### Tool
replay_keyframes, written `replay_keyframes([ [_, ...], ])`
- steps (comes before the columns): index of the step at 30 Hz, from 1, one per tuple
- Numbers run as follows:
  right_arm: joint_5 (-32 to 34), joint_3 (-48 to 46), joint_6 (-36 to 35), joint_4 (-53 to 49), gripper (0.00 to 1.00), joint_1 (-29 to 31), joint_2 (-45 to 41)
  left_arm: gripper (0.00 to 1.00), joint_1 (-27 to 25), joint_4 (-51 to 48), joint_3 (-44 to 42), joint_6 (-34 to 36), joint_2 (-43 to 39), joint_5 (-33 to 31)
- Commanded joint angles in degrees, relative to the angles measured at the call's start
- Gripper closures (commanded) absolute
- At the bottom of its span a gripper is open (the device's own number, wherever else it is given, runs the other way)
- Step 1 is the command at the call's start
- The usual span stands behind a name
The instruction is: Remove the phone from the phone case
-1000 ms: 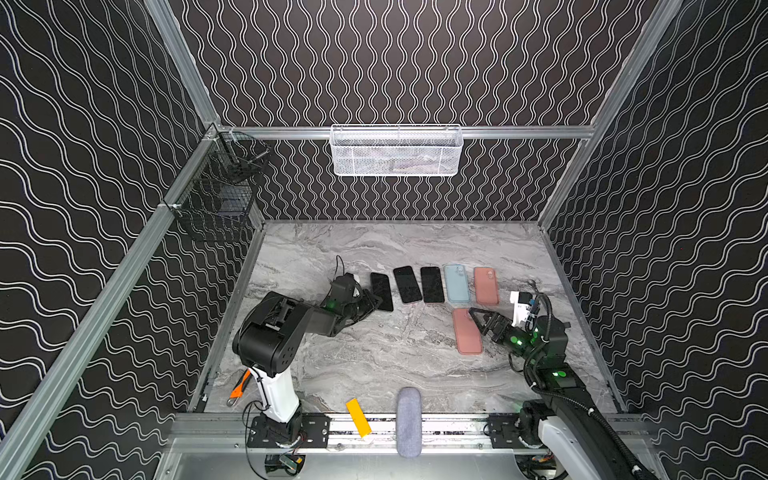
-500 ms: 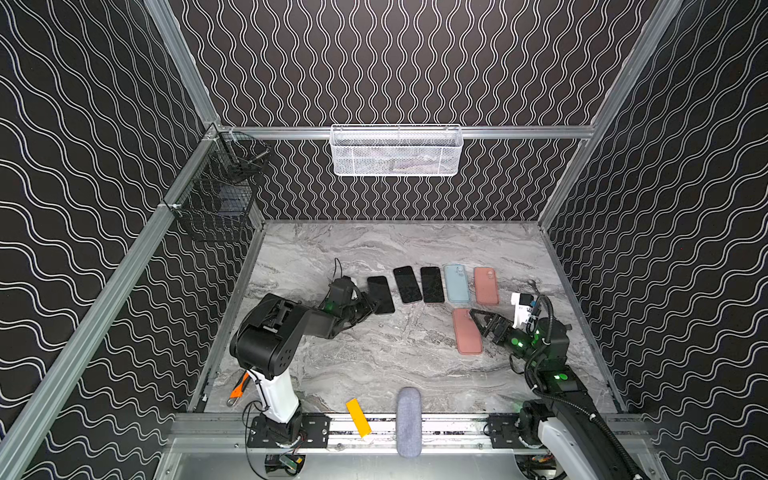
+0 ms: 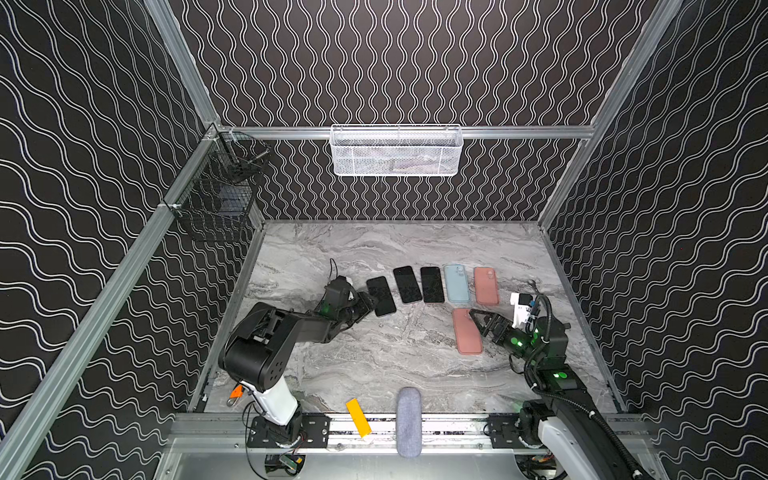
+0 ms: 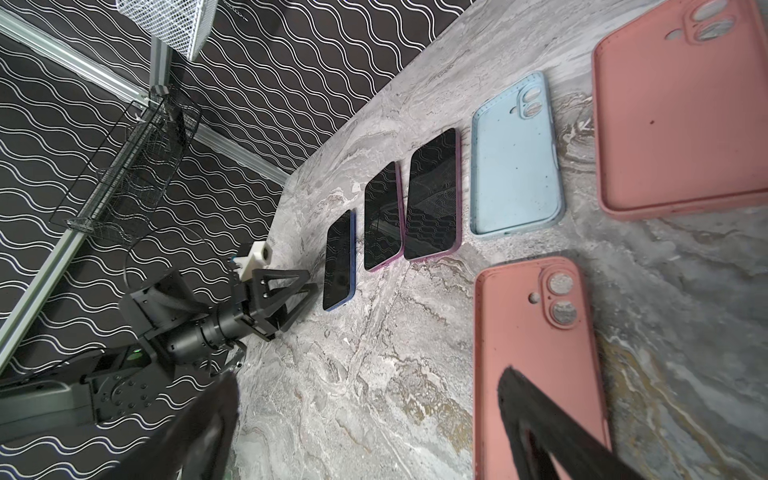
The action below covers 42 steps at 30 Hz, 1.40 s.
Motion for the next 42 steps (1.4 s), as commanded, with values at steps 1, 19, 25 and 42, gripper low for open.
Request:
replay_keyframes([
  [1, 0.7, 0.8, -0.7, 1.5, 0.02, 0.0, 1.0, 0.51, 0.4, -1.8, 0.4, 0.7, -2.5, -0.9],
  [19, 9.3, 9.6, -12.1, -4.9, 0.02, 0.0, 3.0, 0.1, 1.8, -42.4, 16.3, 26.2, -30.3, -21.5],
  [25, 13.5, 14.3, -16.4, -6.1, 0.02, -0.1, 1.9, 0.08, 2.1, -42.5, 13.7, 26.5, -36.3, -30.0],
  [42, 20.9, 23.2, -20.5, -5.1, 0.02, -0.1, 7.0, 0.01, 2.2, -34.8, 7.3, 30.2, -44.3, -44.0],
])
